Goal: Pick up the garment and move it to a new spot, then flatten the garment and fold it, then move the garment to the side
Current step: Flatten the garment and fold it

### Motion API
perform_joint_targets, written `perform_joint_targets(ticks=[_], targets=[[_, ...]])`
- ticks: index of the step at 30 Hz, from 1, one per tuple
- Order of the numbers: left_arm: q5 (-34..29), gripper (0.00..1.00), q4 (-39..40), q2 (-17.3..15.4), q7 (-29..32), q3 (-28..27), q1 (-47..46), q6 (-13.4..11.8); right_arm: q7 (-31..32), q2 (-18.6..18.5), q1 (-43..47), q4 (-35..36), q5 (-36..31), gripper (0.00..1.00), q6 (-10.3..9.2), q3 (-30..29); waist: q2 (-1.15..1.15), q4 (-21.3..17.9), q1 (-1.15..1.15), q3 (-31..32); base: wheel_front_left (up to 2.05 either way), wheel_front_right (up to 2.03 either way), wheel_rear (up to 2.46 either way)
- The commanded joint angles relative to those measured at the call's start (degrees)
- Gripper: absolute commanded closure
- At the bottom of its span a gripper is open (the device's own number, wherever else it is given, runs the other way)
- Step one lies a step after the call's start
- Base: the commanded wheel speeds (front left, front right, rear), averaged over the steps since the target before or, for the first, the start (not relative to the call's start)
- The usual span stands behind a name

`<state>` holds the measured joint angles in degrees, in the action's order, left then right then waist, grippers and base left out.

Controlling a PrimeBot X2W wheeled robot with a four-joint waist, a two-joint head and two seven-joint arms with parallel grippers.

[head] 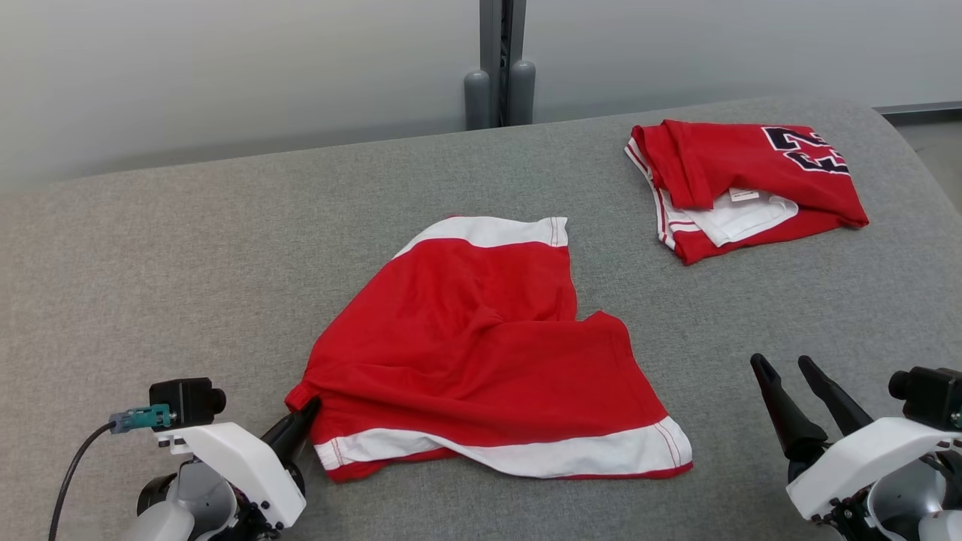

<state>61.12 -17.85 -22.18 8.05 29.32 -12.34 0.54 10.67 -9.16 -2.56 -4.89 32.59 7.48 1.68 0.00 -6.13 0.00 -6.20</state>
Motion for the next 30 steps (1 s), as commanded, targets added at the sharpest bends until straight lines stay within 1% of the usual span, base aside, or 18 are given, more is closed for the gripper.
perform_joint_targets(ticks=[1,2,3,4,5,6,7,8,11,14,18,21,30], targets=[[-0.15,1.00,-1.17,-0.03,0.13,-0.01,-1.27,-0.13,0.11,-0.11,-0.55,-0.32,-0.17,0.00,0.04,-0.04,0.00,-0.40,0.00,-0.17,0.00,0.00,0.00],[-0.18,1.00,-2.46,0.22,0.36,0.26,-1.64,0.12,0.04,-0.11,-0.51,-0.41,-0.09,0.00,0.04,0.00,0.00,-0.55,0.00,-0.24,0.00,0.00,0.00],[0.01,1.00,-4.34,0.60,0.26,0.44,-2.38,1.03,-0.15,-0.11,-0.43,-0.50,0.04,0.00,0.04,0.07,0.00,-0.74,0.00,-0.39,0.00,0.00,0.00],[0.15,1.00,-5.06,0.75,0.15,0.53,-2.68,1.50,-0.24,-0.10,-0.34,-0.60,0.04,0.00,0.04,0.10,0.00,-0.74,0.00,-0.45,0.00,0.00,0.00],[0.26,0.98,-5.75,0.95,0.03,0.59,-2.85,1.94,-0.23,-0.05,-0.26,-0.69,0.06,0.00,0.04,0.18,0.00,-0.67,0.00,-0.49,0.00,0.00,0.00],[0.26,0.98,-5.75,0.95,0.03,0.59,-2.85,1.94,-0.23,-0.05,-0.26,-0.69,0.06,0.00,0.04,0.18,0.00,-0.67,0.00,-0.49,0.00,0.00,0.00],[0.37,0.56,-6.23,1.31,-0.03,0.77,-2.93,2.38,-0.23,0.00,-0.19,-0.71,0.11,0.00,0.04,0.26,0.00,-0.50,0.00,-0.48,0.00,0.00,0.00],[0.34,0.00,-6.98,1.76,-0.31,1.08,-3.17,3.12,-0.27,0.10,-0.17,-0.77,0.13,0.00,0.04,0.45,0.00,-0.05,0.00,-0.37,0.00,0.00,0.00],[-0.75,0.00,-6.56,1.58,-1.14,1.80,-2.82,3.79,-0.69,-0.04,-0.19,-0.79,0.10,0.00,0.04,0.47,0.00,1.01,0.00,0.12,0.00,0.00,0.00],[-1.67,0.00,-4.57,0.51,-1.94,2.42,-1.35,4.46,-1.04,-0.24,-0.08,-0.82,0.00,0.00,0.04,0.48,0.00,2.26,0.00,0.72,0.00,0.00,0.00],[-3.24,0.00,-0.61,-1.24,-3.70,2.34,0.59,3.33,-2.04,-0.33,0.20,-0.64,-0.42,0.00,0.04,0.29,0.00,3.81,0.00,1.66,0.00,0.00,0.00],[-4.63,0.00,3.04,-2.96,-4.99,1.78,2.43,1.28,-3.64,-0.37,0.14,-0.31,-0.99,0.00,0.04,-0.05,0.00,4.65,0.00,2.42,0.00,0.00,0.00],[-11.36,0.00,15.41,-7.37,-12.56,-2.27,5.27,-7.51,-10.94,0.79,-1.37,1.18,-3.56,0.00,0.04,-1.31,0.00,5.86,0.00,3.51,0.00,0.00,0.00]])
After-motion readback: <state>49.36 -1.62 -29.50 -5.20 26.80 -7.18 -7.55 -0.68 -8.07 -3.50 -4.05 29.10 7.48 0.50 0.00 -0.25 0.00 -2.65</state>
